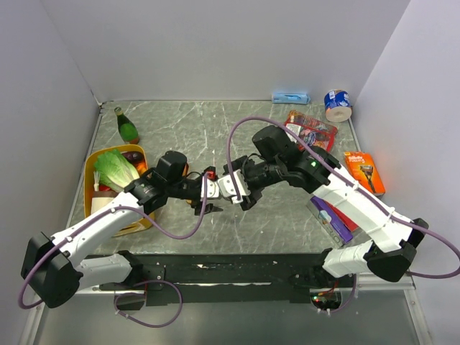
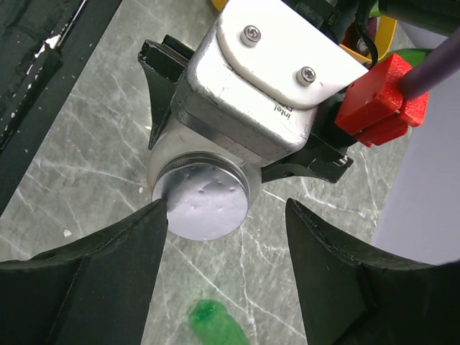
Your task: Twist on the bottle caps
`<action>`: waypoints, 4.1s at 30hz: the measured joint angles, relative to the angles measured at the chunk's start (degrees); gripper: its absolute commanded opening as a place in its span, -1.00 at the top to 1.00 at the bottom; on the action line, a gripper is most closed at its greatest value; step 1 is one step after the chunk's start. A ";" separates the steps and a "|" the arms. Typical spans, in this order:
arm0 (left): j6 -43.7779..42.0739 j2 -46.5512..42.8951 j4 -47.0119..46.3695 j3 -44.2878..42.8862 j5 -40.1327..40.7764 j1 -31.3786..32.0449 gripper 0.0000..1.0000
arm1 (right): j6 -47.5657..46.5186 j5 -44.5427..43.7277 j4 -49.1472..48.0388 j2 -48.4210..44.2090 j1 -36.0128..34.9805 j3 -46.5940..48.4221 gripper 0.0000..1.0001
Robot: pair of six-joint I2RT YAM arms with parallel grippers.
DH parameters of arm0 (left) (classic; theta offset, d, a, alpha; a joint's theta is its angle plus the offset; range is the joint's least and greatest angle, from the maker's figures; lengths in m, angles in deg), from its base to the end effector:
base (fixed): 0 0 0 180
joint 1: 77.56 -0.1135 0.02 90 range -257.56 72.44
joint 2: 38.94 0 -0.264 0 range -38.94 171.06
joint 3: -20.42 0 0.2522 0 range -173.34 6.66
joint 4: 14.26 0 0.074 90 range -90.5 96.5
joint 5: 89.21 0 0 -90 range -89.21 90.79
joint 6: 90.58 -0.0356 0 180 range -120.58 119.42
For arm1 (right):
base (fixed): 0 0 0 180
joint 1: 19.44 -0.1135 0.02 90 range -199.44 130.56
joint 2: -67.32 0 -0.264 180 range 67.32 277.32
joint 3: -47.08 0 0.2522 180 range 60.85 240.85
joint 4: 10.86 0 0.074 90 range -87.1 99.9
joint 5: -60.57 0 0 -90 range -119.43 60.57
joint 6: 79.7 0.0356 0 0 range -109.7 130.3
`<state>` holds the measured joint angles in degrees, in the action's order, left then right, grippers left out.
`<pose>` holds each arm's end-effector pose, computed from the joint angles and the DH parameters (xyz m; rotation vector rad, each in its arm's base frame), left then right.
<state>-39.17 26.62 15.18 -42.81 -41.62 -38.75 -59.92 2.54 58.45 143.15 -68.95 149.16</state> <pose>0.1782 -0.1742 0.2908 1.5966 1.2979 -0.7824 0.1530 0.2082 0.4099 -2.0476 0.8711 0.4499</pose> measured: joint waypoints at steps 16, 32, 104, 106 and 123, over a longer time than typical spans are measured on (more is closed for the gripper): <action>1.70 0.33 -2.34 -0.04 0.17 0.00 0.98 | -0.15 -0.15 3.48 1.18 -0.11 0.31 -0.28; 11.72 0.63 -7.82 1.66 4.66 -0.28 0.98 | 16.48 -5.09 4.09 8.02 0.44 7.85 0.60; 6.91 0.94 -4.96 -0.39 -0.48 -1.22 0.98 | 10.27 4.39 1.03 0.55 6.14 4.33 -0.70; 6.32 0.94 -4.46 -0.39 -0.48 -1.22 0.98 | 9.53 4.55 1.14 0.57 6.14 4.33 -0.69; 4.92 1.09 -3.80 -1.44 -1.01 -1.22 0.98 | 6.25 6.05 4.11 4.48 4.87 5.35 -0.22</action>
<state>-34.25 27.71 11.38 -44.25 -42.63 -39.98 -53.66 8.59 62.56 147.63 -64.08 154.51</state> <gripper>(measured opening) 0.776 0.686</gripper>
